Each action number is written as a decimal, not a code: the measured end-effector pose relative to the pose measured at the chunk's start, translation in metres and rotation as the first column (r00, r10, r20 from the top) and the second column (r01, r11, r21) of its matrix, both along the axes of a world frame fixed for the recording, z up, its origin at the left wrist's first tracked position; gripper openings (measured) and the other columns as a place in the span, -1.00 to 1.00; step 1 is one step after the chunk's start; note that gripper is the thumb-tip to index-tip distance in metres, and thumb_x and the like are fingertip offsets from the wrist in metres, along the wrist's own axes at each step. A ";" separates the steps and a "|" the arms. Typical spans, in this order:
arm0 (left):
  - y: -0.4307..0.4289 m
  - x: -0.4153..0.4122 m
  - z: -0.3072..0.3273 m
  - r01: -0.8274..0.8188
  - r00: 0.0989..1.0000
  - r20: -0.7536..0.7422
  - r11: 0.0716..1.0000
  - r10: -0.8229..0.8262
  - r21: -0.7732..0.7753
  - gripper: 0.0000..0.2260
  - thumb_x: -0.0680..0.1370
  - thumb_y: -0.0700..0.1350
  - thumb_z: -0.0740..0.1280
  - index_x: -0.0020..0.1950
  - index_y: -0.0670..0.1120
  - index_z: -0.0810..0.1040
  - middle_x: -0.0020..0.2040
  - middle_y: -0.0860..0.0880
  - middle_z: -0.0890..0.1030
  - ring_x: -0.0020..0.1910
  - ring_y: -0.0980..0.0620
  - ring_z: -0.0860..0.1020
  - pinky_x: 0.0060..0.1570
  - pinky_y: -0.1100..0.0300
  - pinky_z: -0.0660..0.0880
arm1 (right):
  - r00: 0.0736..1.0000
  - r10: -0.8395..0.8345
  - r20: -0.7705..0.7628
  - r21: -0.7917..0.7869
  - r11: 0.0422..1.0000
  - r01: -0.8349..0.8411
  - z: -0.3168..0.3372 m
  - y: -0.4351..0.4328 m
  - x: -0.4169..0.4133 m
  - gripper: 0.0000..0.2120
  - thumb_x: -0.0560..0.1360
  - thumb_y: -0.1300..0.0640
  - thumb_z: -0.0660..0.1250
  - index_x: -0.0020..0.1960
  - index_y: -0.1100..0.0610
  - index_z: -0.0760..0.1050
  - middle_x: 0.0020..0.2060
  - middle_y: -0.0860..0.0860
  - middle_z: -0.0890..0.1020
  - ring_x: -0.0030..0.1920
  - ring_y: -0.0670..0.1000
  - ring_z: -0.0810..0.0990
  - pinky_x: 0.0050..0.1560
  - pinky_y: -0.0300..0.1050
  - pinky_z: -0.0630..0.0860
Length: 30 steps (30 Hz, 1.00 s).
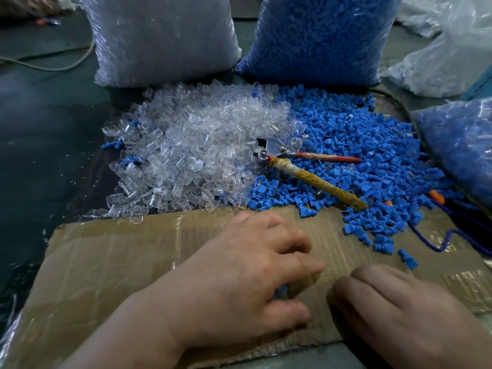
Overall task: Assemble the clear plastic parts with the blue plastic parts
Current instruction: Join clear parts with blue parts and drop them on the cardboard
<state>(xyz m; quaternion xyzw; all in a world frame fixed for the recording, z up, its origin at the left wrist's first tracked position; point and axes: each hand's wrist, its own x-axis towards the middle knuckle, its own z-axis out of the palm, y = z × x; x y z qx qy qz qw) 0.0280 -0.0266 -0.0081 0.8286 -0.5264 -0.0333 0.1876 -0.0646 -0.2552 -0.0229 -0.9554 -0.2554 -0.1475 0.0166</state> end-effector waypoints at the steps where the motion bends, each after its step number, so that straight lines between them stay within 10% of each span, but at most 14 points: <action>1: -0.001 -0.001 0.000 0.009 1.000 0.002 1.000 -0.009 -0.008 -0.62 0.51 0.25 0.35 0.26 0.14 0.60 0.21 0.15 0.52 0.22 0.07 0.43 0.17 -0.05 0.41 | 1.000 -0.001 0.001 -0.028 1.000 0.001 0.002 0.001 0.006 -0.82 0.44 0.05 0.22 -0.05 0.04 0.56 -0.29 -0.01 0.52 -0.37 0.01 0.56 -0.62 -0.20 0.42; 8: -0.005 -0.001 0.000 0.000 1.000 -0.007 0.999 0.000 -0.053 -0.77 0.47 0.18 0.42 0.03 0.09 0.64 0.09 0.14 0.53 0.10 0.06 0.45 0.10 0.00 0.40 | 0.974 -0.075 0.213 -0.082 0.992 0.095 0.012 0.002 0.066 -0.85 0.54 0.16 0.28 -0.13 0.17 0.59 -0.25 0.10 0.54 -0.30 0.15 0.50 -0.43 0.02 0.46; 17: -0.001 -0.001 -0.001 -0.027 0.998 -0.059 0.994 0.021 -0.102 -0.79 0.46 0.13 0.44 0.03 0.08 0.64 0.05 0.15 0.53 0.08 0.09 0.43 0.10 0.01 0.42 | 0.811 -0.578 0.085 0.103 0.815 0.570 0.010 -0.024 0.035 -0.35 0.49 -0.36 0.08 0.17 0.19 0.48 0.07 0.16 0.44 0.03 0.23 0.41 0.08 0.14 0.33; 21: -0.003 0.000 -0.002 -0.027 0.998 -0.053 0.993 0.021 -0.118 -0.77 0.44 0.12 0.46 0.03 0.05 0.65 0.03 0.10 0.55 0.04 0.06 0.44 0.05 -0.02 0.43 | 0.750 -0.660 -0.044 0.043 0.748 0.662 0.000 -0.011 0.012 -0.28 0.38 -0.46 0.20 0.16 0.15 0.49 -0.02 0.17 0.52 -0.07 0.27 0.57 -0.17 0.11 0.53; 30: -0.005 0.000 -0.003 -0.005 0.999 -0.050 0.994 0.000 -0.112 -0.81 0.44 0.13 0.47 -0.04 0.06 0.63 0.00 0.12 0.52 0.03 0.08 0.40 0.08 0.00 0.40 | 0.923 -0.384 0.003 0.029 0.923 0.384 0.013 0.030 0.066 -0.60 0.53 -0.22 0.22 -0.09 0.13 0.52 -0.26 0.05 0.47 -0.48 0.12 0.49 -0.53 -0.20 0.12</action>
